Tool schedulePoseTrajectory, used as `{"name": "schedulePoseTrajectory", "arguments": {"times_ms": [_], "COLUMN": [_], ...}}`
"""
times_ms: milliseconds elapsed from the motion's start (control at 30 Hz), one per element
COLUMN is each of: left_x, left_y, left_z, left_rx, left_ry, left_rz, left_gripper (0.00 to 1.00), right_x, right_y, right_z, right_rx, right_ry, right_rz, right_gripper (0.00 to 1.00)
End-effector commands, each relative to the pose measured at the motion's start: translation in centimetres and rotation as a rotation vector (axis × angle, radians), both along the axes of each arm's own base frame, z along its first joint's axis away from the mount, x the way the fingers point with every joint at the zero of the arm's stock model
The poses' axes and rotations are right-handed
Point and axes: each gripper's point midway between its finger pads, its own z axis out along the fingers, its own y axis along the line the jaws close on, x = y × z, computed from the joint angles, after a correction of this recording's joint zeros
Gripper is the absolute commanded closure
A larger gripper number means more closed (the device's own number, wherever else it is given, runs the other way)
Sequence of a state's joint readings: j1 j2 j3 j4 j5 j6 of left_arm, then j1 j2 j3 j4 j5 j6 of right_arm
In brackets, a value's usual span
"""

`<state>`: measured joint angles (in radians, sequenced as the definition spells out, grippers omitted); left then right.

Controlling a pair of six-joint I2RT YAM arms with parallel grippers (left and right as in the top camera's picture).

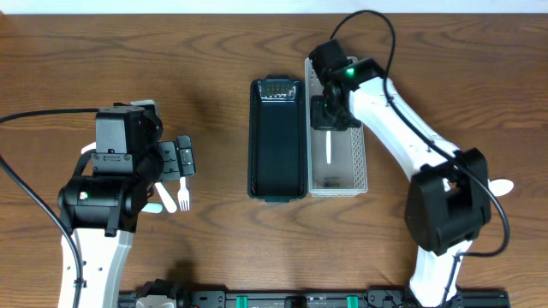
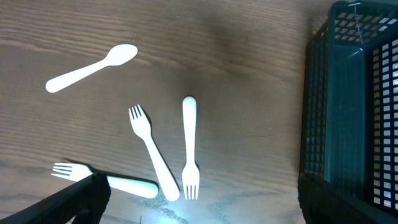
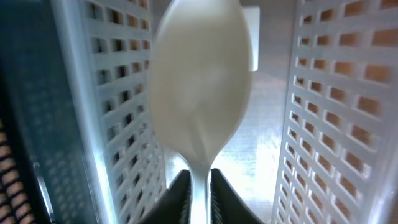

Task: Pack container

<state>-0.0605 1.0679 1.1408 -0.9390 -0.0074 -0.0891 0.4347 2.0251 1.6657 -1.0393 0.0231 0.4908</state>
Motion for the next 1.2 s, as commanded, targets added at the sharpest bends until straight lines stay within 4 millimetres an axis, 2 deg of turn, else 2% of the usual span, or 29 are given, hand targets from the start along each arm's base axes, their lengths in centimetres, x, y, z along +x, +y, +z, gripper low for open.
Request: {"name": "schedulePoseTrajectory", "arguments": {"times_ms": [0, 67, 167, 267, 333, 400, 467, 533, 633, 733, 867, 1033, 1167], "left_x": [0.1, 0.1, 0.1, 0.1, 0.1, 0.1, 0.1, 0.1, 0.1, 0.1, 0.1, 0.1, 0.1], "left_y": [0.3, 0.3, 0.3, 0.3, 0.3, 0.3, 0.3, 0.3, 0.3, 0.3, 0.3, 0.3, 0.3], "left_z": [0.7, 0.7, 0.7, 0.7, 0.7, 0.7, 0.7, 0.7, 0.7, 0.7, 0.7, 0.7, 0.6], "left_rx": [0.008, 0.008, 0.008, 0.008, 0.008, 0.008, 0.008, 0.008, 0.008, 0.008, 0.008, 0.007, 0.008], "left_ry": [-0.017, -0.017, -0.017, -0.017, -0.017, -0.017, -0.017, -0.017, -0.017, -0.017, -0.016, -0.016, -0.012], "left_rz": [0.008, 0.008, 0.008, 0.008, 0.008, 0.008, 0.008, 0.008, 0.008, 0.008, 0.008, 0.008, 0.008], "left_gripper": [0.02, 0.02, 0.02, 0.02, 0.02, 0.02, 0.02, 0.02, 0.02, 0.02, 0.02, 0.02, 0.02], "right_x": [0.8, 1.5, 2.5, 3.1, 3.1, 2.3, 0.7, -1.8, -5.3, -7.2, -8.8, -9.5, -9.8], "right_y": [-0.4, -0.8, -1.5, -4.3, -7.6, -11.6, -15.9, -20.4, -25.1, -27.4, -29.1, -29.8, -30.0], "right_z": [1.2, 2.5, 5.4, 10.6, 14.6, 17.7, 19.6, 20.2, 19.0, 15.9, 10.1, 2.8, -0.8], "right_rx": [-0.019, -0.028, -0.015, -0.029, -0.071, -0.105, -0.119, -0.117, -0.107, -0.066, -0.070, -0.072, -0.070], "right_ry": [-0.053, -0.095, -0.156, -0.245, -0.318, -0.369, -0.386, -0.349, -0.240, -0.122, -0.012, 0.033, 0.025], "right_rz": [-0.022, -0.012, -0.002, -0.063, -0.139, -0.266, -0.421, -0.625, -0.889, -1.032, -1.166, -1.190, -1.187], "right_gripper": [0.62, 0.52, 0.50, 0.50, 0.49, 0.45, 0.42, 0.40, 0.30, 0.25, 0.25, 0.27, 0.29]}}
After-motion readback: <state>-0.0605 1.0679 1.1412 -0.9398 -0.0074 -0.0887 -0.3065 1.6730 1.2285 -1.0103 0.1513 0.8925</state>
